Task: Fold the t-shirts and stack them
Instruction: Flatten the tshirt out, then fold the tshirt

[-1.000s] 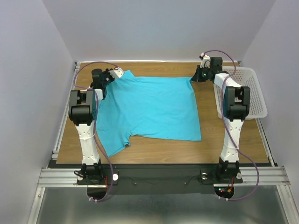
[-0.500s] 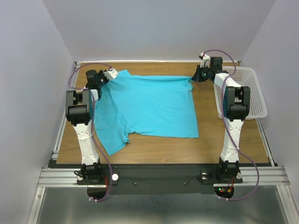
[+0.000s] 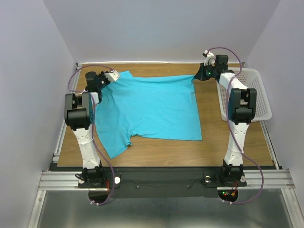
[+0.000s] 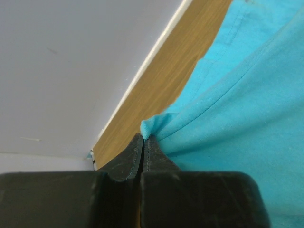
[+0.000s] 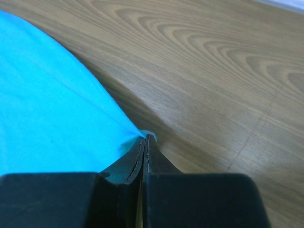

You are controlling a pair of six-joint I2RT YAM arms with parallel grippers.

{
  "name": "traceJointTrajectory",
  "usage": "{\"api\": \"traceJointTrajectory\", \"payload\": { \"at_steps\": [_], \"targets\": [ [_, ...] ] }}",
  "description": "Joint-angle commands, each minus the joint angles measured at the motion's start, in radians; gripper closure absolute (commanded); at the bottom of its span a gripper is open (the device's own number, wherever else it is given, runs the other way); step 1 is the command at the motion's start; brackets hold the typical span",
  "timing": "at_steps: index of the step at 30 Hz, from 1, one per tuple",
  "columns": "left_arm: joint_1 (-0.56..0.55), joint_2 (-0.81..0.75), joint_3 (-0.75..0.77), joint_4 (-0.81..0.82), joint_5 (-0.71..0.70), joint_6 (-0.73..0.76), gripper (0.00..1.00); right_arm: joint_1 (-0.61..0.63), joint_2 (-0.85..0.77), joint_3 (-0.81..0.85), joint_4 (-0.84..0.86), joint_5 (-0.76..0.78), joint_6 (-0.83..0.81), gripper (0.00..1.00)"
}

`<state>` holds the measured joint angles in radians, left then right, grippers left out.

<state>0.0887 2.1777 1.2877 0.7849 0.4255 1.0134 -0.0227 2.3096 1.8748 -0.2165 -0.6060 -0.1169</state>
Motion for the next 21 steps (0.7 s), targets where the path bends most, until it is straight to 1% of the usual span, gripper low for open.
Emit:
{"api": "traceJointTrajectory", "payload": {
  "at_steps": [1, 5, 13, 21],
  "targets": [
    [0.014, -0.105, -0.030, 0.137, 0.044, -0.032, 1.00, -0.003, -0.095, 0.007, 0.043, -0.067, -0.030, 0.99],
    [0.016, -0.142, -0.067, 0.180, 0.074, -0.044, 1.00, -0.002, -0.131, -0.025, 0.045, -0.116, -0.073, 0.99],
    [0.025, -0.180, -0.123, 0.208, 0.082, -0.036, 1.00, -0.003, -0.190, -0.092, 0.043, -0.167, -0.128, 0.99],
    [0.025, -0.206, -0.156, 0.192, 0.078, 0.010, 0.99, -0.002, -0.228, -0.140, 0.043, -0.149, -0.161, 0.99]
  ]
}}
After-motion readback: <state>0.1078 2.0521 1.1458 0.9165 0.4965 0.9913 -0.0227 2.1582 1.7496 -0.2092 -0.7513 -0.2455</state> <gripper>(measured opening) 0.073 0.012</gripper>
